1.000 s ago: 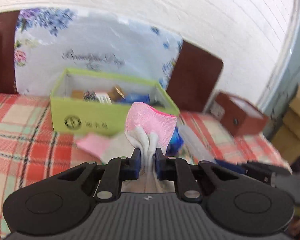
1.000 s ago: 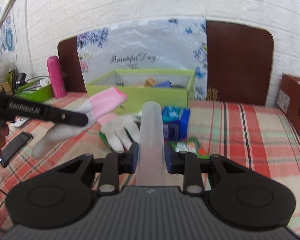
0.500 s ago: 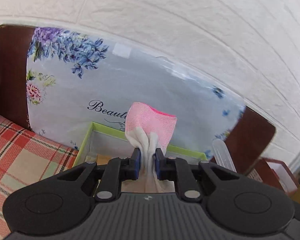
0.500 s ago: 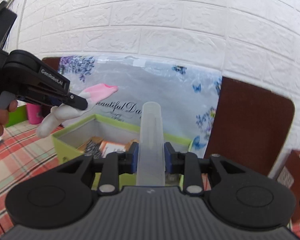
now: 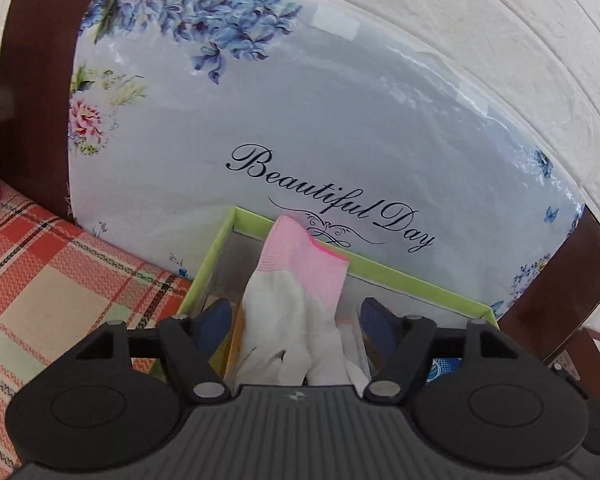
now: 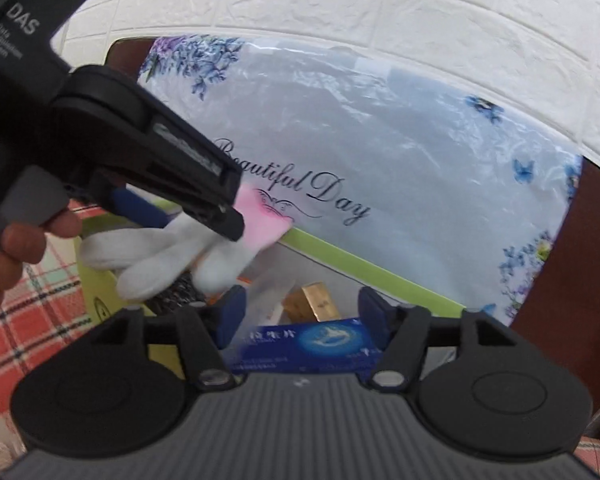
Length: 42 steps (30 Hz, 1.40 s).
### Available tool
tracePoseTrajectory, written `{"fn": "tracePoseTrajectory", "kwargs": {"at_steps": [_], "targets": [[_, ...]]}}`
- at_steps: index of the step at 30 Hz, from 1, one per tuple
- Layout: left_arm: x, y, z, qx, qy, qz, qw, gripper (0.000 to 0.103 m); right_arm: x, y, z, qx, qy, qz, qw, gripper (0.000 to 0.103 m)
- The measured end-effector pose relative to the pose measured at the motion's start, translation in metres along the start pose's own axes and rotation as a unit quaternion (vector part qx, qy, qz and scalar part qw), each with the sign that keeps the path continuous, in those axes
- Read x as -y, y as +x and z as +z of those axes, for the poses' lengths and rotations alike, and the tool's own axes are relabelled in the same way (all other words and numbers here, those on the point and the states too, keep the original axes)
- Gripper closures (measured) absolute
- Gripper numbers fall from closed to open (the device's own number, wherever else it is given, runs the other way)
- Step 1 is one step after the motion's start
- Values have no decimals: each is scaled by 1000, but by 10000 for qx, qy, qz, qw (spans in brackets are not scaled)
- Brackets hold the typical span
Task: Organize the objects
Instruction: 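Lift glove and tube into the lime-green box and release both, then grasp the toothpick bag with the left gripper while the right gripper grasps the green-white box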
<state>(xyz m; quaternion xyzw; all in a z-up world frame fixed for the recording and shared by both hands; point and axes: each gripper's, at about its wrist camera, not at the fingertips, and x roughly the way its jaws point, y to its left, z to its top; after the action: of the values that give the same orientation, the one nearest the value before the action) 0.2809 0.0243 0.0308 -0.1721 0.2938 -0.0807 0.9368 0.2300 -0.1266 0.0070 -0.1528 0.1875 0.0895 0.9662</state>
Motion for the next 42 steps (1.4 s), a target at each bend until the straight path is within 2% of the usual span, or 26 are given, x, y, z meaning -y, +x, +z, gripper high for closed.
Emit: {"fn": "tracePoseTrajectory", "kwargs": {"at_steps": [2, 4, 7, 10, 12, 14, 16, 18, 22, 28, 34, 42], "targets": [[-1, -4, -2, -10, -9, 38, 10000, 28, 4, -6, -6, -29, 71, -21, 10000, 36], [1, -6, -4, -77, 20, 55, 10000, 28, 9, -13, -9, -1, 202, -117, 9997, 25], [9, -5, -6, -220, 75, 17, 9997, 27, 17, -27, -10, 4, 416, -291, 9987, 21], [25, 8, -15, -575, 359, -193, 9975, 19, 21, -45, -11, 100, 678, -429, 9967, 15], [34, 10, -21, -509, 584, -26, 9970, 19, 23, -59, -13, 140, 792, -541, 9953, 12], [35, 0, -23, -429, 537, -18, 9976, 19, 25, -74, -17, 140, 870, -616, 9942, 7], [36, -19, -24, -278, 437, -50, 9986, 19, 30, -93, -20, 174, 952, -677, 9930, 3], [41, -43, -27, -94, 574, -63, 9983, 18, 32, -113, -24, 234, 1094, -706, 9912, 0], [51, -79, -44, -82, 875, 184, 9960, 17, 33, -146, -35, 302, 1515, -631, 9860, 0], [47, -106, -77, -244, 847, 359, 9955, 17, 27, -177, -60, 167, 1943, -524, 9794, 0], [29, -126, -106, -439, 760, 370, 9954, 17, 18, -198, -80, 2, 2077, -531, 9768, 0], [-4, -140, -140, -583, 894, 421, 9934, 17, 7, -208, -111, -404, 2195, -551, 9732, 0]]}}
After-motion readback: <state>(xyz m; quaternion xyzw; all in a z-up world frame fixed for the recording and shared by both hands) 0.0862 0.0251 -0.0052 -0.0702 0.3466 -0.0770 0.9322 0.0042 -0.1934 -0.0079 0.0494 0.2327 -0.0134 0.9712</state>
